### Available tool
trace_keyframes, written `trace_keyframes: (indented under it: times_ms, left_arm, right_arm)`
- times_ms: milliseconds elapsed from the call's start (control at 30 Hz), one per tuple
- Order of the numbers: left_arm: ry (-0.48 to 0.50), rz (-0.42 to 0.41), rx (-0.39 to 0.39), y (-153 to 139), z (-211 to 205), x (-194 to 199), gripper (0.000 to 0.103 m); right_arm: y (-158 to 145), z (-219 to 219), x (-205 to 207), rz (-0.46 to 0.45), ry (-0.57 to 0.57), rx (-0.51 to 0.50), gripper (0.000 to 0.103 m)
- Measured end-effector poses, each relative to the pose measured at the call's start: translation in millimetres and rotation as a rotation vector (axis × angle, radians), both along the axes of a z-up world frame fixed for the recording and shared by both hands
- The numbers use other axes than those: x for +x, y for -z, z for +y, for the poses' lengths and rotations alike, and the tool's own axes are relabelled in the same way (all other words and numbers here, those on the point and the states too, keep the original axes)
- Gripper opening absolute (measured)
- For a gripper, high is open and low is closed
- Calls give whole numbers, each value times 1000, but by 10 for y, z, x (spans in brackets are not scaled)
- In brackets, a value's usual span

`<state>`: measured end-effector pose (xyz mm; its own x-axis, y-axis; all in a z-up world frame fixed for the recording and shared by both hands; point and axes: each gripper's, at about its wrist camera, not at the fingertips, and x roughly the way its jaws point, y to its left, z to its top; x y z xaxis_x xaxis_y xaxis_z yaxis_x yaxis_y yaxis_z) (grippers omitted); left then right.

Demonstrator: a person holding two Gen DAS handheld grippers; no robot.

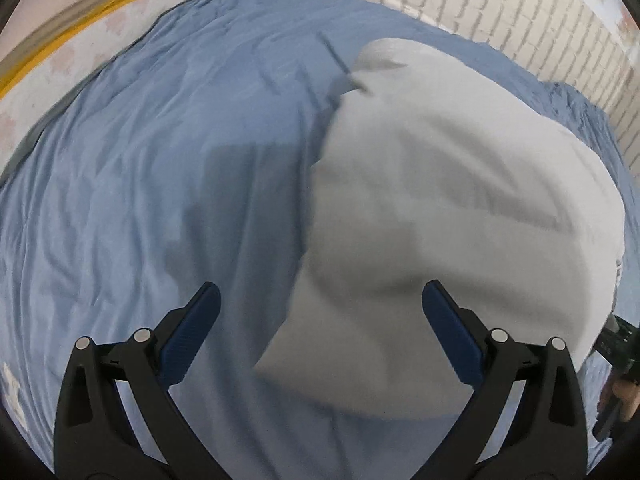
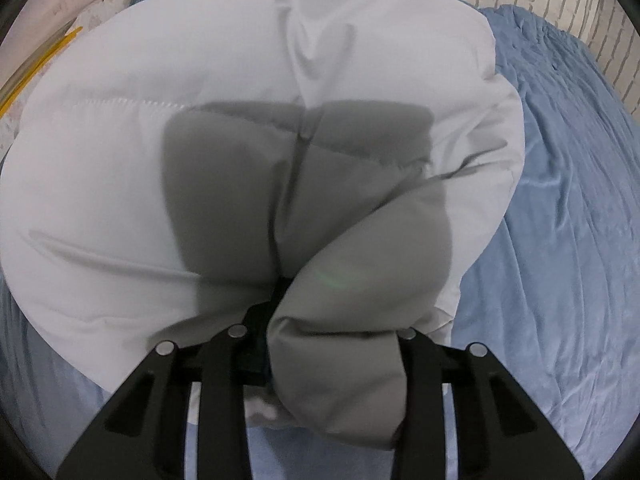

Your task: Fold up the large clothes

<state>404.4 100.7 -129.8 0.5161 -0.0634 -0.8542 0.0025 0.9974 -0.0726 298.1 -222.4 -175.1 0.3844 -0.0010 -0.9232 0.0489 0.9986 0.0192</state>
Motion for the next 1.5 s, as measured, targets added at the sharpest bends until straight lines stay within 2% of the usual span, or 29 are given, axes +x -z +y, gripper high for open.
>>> trace_keyframes:
  times_ms: [67, 133, 233, 333, 433, 533, 633, 733, 800, 867, 967, 1033, 1100, 1233, 1400, 1433, 1500]
  left_arm:
    - [37, 7, 49, 94, -197, 105, 100]
    - [75, -8, 107, 181, -349, 156, 100]
    - [130, -56, 185, 306, -464, 32, 100]
    - [180, -65, 168, 345, -415, -192, 100]
    - [217, -31, 98, 378, -330, -319, 100]
    - [243, 0, 61, 471, -352, -389, 100]
    - [259, 4, 54, 555, -463, -323, 100]
    - [245, 30, -10, 608, -490, -201, 99]
    - [236, 41, -45, 625, -536, -137, 90]
    - [245, 25, -22, 600, -629, -159, 84]
    - [267, -5, 62, 536, -729, -346, 80]
    - [271, 1, 67, 523, -768, -352, 78]
    - [283, 0, 88, 439, -795, -567, 73]
    - [312, -9, 191, 484, -1090, -512, 68]
    - [289, 22, 166, 566, -1123, -532, 67]
    - [287, 23, 169, 580, -1192, -401, 67]
    - [281, 29, 177, 592, -1210, -389, 67]
  right_arm:
    - [-2, 104, 6, 2, -3, 1, 35]
    - [-5, 4, -106, 2, -4, 4, 35]
    - [0, 7, -148, -4, -10, 5, 35]
    - [20, 6, -188, -11, -8, 10, 36]
    - [21, 32, -262, -14, -8, -2, 37]
    - [53, -36, -226, -17, -6, -8, 37]
    - [50, 3, -235, -23, -6, -12, 38]
    - [52, 10, -247, -26, -7, -11, 38]
    - [53, 10, -245, -28, -11, -11, 38]
    - [53, 32, -260, -29, -13, -9, 38]
    - [57, 55, -283, -32, -11, -4, 38]
    - [49, 59, -298, -33, -11, -4, 38]
    - [39, 89, -326, -36, -10, 1, 38]
    - [31, 76, -322, -40, -9, 12, 38]
    - [18, 92, -345, -48, 1, 29, 38]
    - [18, 96, -349, -50, 3, 35, 38]
    - [12, 46, -322, -51, 6, 44, 38]
